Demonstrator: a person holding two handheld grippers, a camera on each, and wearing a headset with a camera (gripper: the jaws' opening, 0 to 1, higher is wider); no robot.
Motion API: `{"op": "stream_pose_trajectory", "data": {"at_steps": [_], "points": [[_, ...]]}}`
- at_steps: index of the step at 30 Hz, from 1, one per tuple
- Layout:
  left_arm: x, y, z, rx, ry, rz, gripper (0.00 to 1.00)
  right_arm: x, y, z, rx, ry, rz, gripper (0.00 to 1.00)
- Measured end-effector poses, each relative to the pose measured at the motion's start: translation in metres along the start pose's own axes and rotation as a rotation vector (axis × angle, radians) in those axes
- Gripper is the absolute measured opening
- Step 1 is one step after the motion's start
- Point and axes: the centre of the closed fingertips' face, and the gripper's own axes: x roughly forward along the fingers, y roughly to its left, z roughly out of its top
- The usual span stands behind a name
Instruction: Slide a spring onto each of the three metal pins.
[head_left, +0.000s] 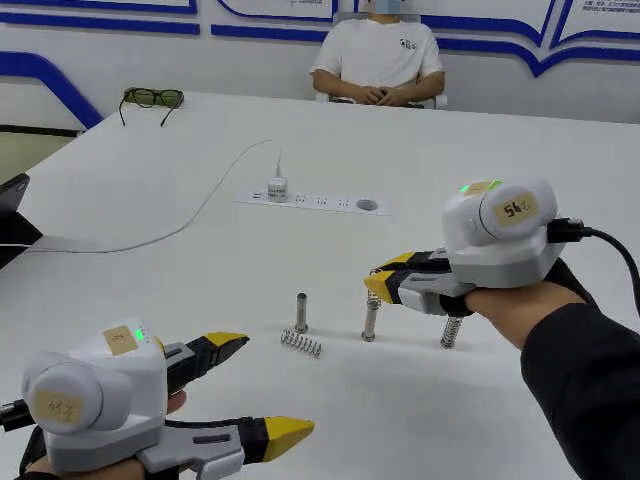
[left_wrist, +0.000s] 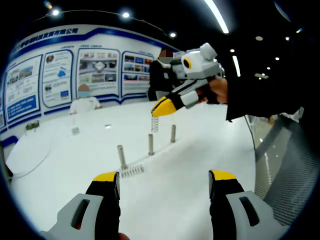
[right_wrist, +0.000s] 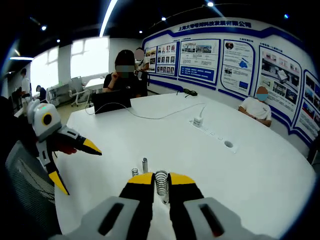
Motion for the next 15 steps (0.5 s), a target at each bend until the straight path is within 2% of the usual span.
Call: {"op": "stream_pose_trajectory", "data": {"at_steps": [8, 15], "points": [[-0.0001, 0.001, -0.0004, -0.002, -0.001, 0.003, 0.74, 0.0017, -0.0053, 0.0061, 0.002, -0.011, -0.007, 0.12], [-0.0001, 0.0015, -0.0014, -0.004, 0.001, 0.006, 0.74, 0.0056, -0.0074, 0.0047, 0.007, -0.009, -0.007, 0.12]]}}
